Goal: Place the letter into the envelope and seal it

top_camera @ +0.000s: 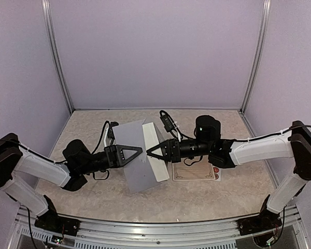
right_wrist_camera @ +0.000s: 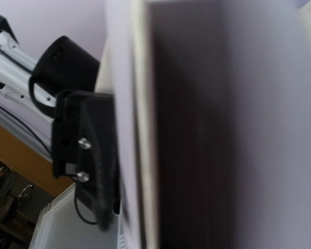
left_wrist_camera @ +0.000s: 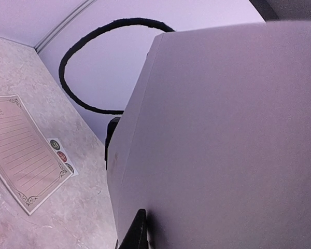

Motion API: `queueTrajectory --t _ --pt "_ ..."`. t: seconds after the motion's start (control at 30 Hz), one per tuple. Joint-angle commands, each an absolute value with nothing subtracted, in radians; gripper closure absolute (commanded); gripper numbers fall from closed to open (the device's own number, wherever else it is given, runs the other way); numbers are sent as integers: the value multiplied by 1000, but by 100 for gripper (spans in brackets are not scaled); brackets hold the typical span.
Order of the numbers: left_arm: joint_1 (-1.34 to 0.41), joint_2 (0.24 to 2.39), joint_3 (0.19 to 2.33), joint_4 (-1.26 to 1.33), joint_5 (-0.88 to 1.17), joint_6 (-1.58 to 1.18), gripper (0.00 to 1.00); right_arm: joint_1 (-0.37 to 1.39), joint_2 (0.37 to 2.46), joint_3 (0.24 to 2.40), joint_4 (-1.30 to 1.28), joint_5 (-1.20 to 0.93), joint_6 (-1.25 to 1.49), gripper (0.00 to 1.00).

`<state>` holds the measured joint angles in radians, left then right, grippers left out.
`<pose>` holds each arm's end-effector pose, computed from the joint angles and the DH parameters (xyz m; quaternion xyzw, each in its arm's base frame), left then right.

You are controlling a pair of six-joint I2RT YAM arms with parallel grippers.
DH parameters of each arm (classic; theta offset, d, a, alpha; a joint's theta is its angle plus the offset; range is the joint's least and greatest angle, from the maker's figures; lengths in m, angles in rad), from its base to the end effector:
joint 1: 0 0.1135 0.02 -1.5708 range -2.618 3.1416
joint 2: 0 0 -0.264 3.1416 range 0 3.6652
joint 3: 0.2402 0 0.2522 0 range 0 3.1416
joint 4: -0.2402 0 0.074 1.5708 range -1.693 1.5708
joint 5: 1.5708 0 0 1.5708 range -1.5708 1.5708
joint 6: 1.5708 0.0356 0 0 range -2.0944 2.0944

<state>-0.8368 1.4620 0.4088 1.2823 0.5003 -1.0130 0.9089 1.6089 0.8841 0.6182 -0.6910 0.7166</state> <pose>0.1663 -0.2098 0.2167 0.1402 0.6170 -0.6987 0.3339 0.1997 0.2932 0.2490 -0.2925 0.6749 0.6299 0.2495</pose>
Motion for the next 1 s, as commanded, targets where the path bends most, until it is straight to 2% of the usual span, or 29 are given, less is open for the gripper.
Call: queueTrajectory --t 0.0,0.07,0.17,0.27,0.37,0.53,0.67,0.83,0.97 --pt "-849 1471 435 1319 517 -995 87 934 1637 928 645 -706 726 100" --pt "-850 1470 431 1324 514 -996 91 934 1628 924 615 -694 711 100" --pt "-848 1456 420 1326 508 -994 98 928 1589 910 549 -653 675 86" --pt "-848 1442 410 1320 509 -992 100 906 1531 879 510 -633 655 75" --pt "-848 1430 408 1315 517 -991 100 890 1498 858 475 -631 638 72" --pt "-848 1422 408 1315 521 -991 100 888 1497 855 445 -652 626 75" --pt "-848 1422 408 1315 521 -992 99 889 1504 851 460 -663 631 100" --pt "-850 1431 417 1312 526 -994 92 900 1537 849 541 -698 670 100" --pt "-854 1441 427 1316 527 -996 91 923 1578 868 582 -704 691 100"
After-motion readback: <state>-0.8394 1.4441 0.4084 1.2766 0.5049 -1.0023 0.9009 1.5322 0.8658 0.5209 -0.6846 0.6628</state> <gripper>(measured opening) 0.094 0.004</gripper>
